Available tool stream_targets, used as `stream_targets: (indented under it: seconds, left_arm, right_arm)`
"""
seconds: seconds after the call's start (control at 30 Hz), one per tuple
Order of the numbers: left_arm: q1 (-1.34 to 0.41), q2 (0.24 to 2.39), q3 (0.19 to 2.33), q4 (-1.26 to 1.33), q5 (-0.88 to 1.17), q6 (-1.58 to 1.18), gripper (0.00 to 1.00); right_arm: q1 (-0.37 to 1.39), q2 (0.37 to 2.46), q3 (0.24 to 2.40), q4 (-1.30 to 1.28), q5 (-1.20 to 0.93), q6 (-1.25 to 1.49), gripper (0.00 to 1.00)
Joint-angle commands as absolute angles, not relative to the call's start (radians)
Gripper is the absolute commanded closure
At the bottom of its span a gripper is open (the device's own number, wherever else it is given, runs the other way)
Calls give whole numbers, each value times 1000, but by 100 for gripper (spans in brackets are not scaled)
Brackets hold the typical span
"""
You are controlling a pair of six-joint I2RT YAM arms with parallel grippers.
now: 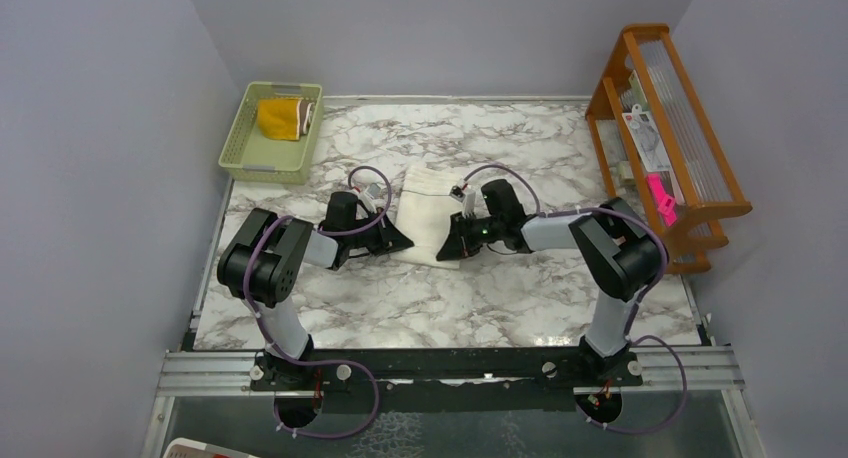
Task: Roll the towels
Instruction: Roll the towel at the center of the board.
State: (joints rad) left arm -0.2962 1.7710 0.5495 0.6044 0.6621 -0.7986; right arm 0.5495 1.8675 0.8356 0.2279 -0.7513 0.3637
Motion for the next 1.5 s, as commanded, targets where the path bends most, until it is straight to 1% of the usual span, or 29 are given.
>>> stream_targets:
  seconds: [0.0, 0.03, 0.1, 0.2, 0.23, 0.3, 0.43, 0.53, 0.6, 0.7, 1.0, 1.3, 1.47]
  left_arm:
    - [-281, 1810, 541, 486, 562, -721, 100]
    - [-281, 1809, 544, 482, 561, -719, 100]
    - [-281, 1807, 550, 472, 560, -713, 100]
    - [-281, 1806, 562, 460, 560, -706, 100]
    - [-281, 1807, 566, 457, 561, -705, 100]
    - [-281, 1807, 573, 450, 563, -704, 100]
    - [-281, 1799, 580, 444, 565, -701, 100]
    - [-280, 1799, 587, 440, 568, -700, 100]
    - [-280, 1798, 590, 439, 571, -701, 100]
    - [-280, 1798, 592, 438, 574, -700, 100]
    - [-281, 1808, 594, 439, 578, -694, 100]
    - [-279, 1821, 595, 439, 584, -690, 100]
    - [-279, 1826, 594, 439, 591, -686, 100]
  right_arm:
    - [541, 1773, 782, 132, -603, 249, 79]
    - [542, 1738, 783, 127, -582, 231, 71]
    - [546, 1660, 799, 121, -536, 196, 58]
    - [629, 1544, 823, 132, -343, 82, 50]
    - [673, 1512, 815, 157, -282, 12, 48]
    - [750, 1452, 770, 236, -227, -136, 46]
    - [851, 1376, 611, 363, -313, -529, 46]
    - [860, 1351, 546, 337, -376, -717, 46]
    - [868, 1365, 536, 274, -358, -829, 46]
    - [888, 1389, 514, 237, -266, -949, 49]
    - [909, 1470, 515, 289, -182, -1061, 49]
    - [917, 1589, 545, 380, -174, -1090, 48]
    - [919, 1636, 552, 402, -141, -1109, 52]
